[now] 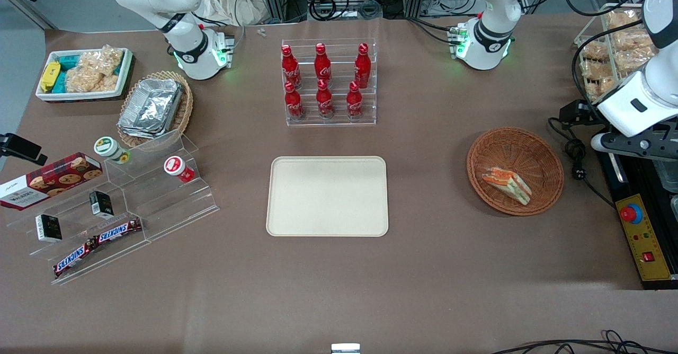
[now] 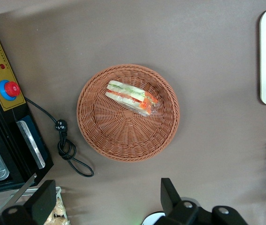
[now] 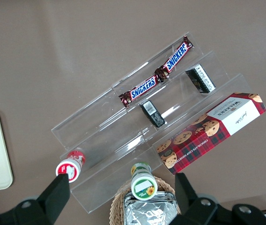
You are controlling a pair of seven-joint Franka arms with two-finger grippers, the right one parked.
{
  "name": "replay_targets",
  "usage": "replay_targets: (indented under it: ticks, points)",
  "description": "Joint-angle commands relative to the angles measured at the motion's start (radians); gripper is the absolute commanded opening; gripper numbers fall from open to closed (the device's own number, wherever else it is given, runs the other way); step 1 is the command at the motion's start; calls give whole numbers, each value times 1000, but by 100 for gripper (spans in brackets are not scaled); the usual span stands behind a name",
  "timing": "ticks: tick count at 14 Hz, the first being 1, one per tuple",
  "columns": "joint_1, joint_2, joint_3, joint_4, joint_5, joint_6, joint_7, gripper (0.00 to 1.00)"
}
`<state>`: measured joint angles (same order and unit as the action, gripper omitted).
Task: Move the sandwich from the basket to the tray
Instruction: 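Move the left gripper down over the wrapped sandwich in the wicker basket, then lower the open left gripper around the sandwich and close it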
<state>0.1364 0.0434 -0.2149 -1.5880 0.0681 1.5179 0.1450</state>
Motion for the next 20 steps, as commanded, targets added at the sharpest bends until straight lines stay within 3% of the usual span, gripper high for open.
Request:
replay_targets:
  ticks: [1, 5, 7, 10, 14, 16, 20]
  points:
    - [8, 10, -4, 28, -13, -31, 2, 100]
    - [5, 29, -6, 29, -10, -32, -135, 100]
    - [5, 47, -8, 16, -22, -19, -482, 100]
    - [3, 46, -6, -94, -22, 86, -851, 100]
    - [2, 74, -8, -283, -2, 388, -1345, 100]
    - [2, 110, -6, -329, 2, 473, -1480, 100]
    - [0, 214, -6, -383, 111, 609, -1654, 100]
